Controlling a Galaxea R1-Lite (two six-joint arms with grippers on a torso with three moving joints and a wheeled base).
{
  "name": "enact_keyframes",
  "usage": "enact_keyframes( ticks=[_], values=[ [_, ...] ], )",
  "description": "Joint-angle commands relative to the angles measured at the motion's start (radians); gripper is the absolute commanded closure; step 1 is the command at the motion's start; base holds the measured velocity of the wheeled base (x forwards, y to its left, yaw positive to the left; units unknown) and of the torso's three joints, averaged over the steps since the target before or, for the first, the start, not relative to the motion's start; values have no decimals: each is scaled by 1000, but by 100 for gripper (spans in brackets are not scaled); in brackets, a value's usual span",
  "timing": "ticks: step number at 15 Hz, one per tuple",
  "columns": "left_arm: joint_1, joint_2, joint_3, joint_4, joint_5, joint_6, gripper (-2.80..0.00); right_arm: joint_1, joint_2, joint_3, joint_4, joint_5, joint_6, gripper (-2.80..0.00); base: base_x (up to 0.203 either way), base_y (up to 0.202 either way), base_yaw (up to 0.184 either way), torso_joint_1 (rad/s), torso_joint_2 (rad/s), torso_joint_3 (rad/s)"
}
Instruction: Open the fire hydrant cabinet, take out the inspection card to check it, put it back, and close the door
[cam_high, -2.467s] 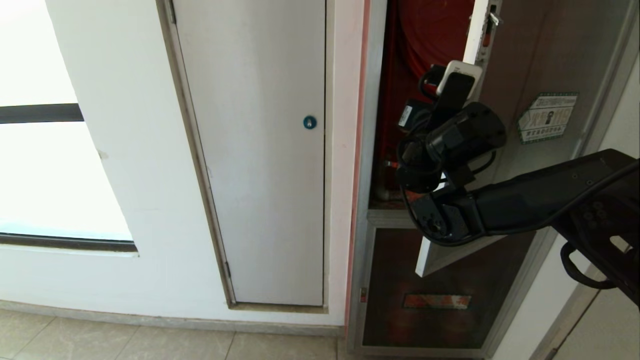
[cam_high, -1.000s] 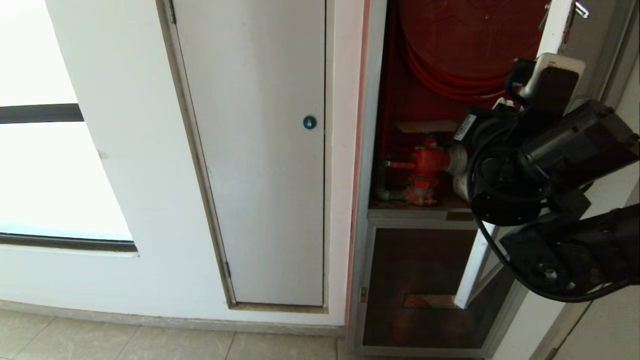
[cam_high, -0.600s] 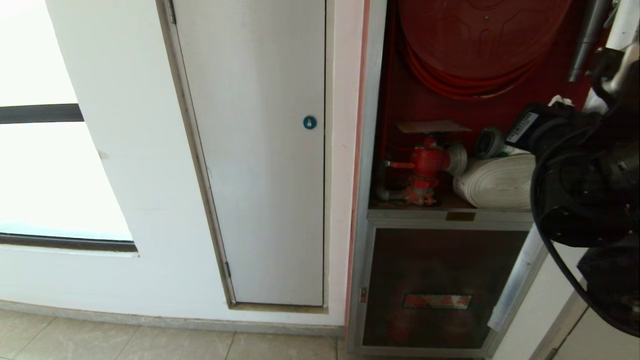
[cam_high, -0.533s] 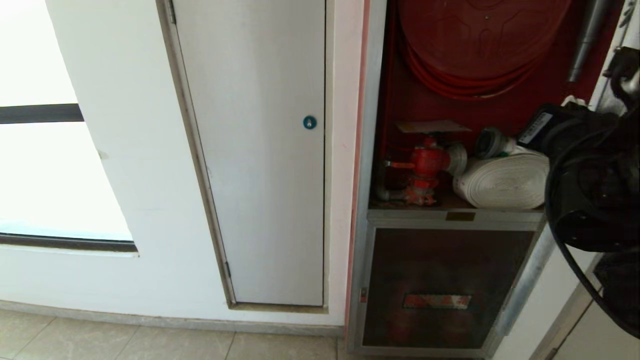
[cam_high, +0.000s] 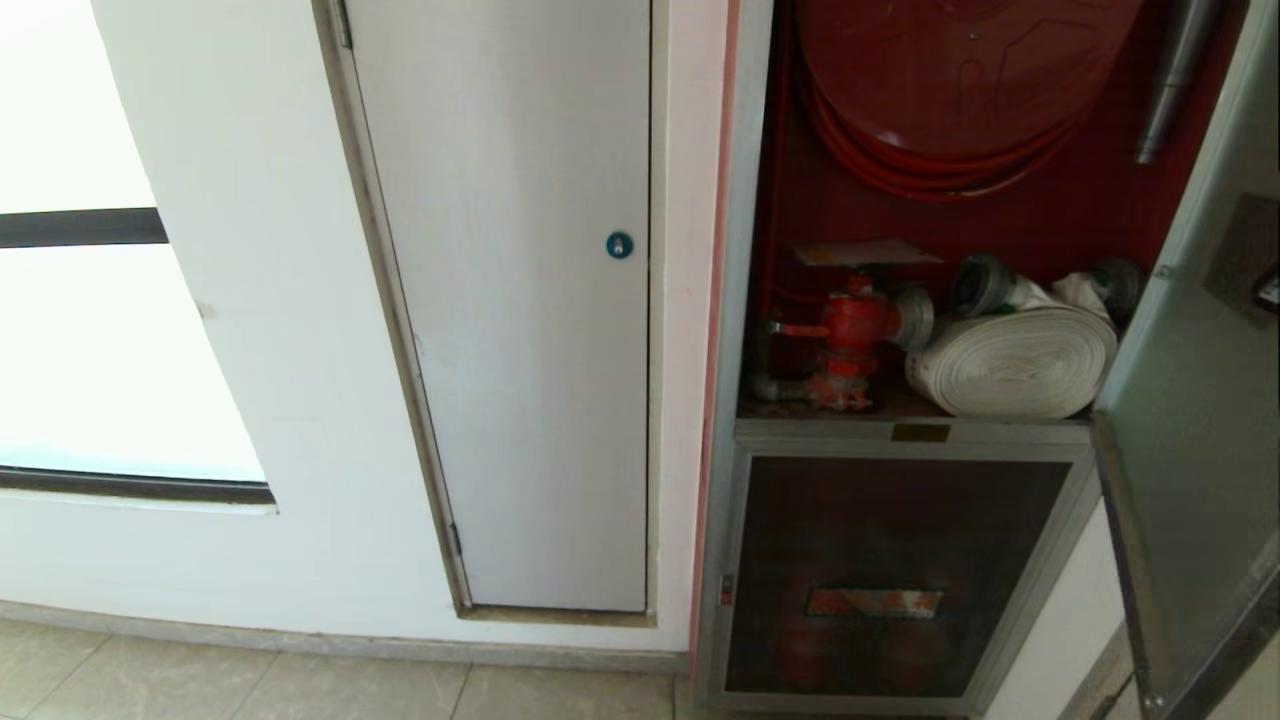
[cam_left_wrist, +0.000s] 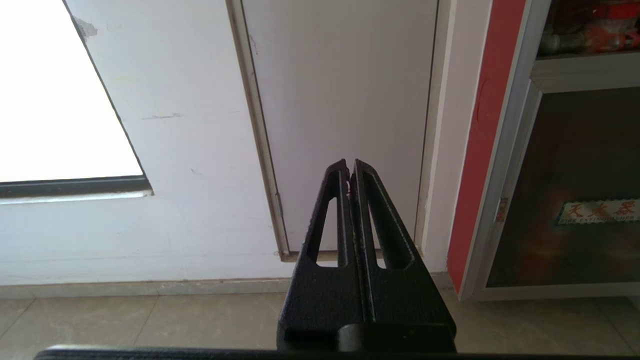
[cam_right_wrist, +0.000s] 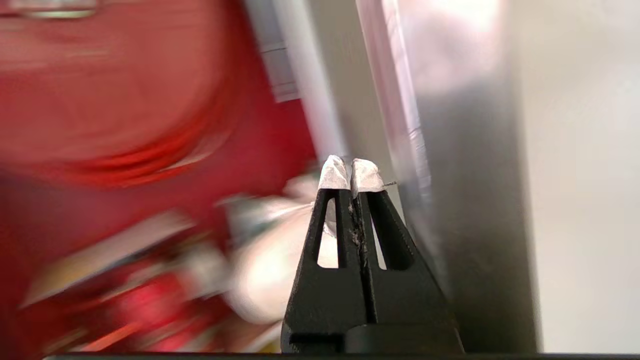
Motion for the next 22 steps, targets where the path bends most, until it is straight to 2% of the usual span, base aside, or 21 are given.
enact_keyframes(
  ticks=[1,10,12,16,22],
  values=[
    [0,1,28,-1,0,0,0,-139,-24,39,-9,-4,-3,0,0,0,0,0,0,0],
    [0,1,28,-1,0,0,0,-476,-64,105,-9,22,-3,0,0,0,0,0,0,0],
    [0,1,28,-1,0,0,0,-549,-27,111,-9,51,6,0,0,0,0,0,0,0],
    [0,1,28,-1,0,0,0,-718,69,111,-9,172,80,0,0,0,0,0,0,0],
    [0,1,28,-1,0,0,0,-746,86,117,-9,202,90,0,0,0,0,0,0,0]
  ],
)
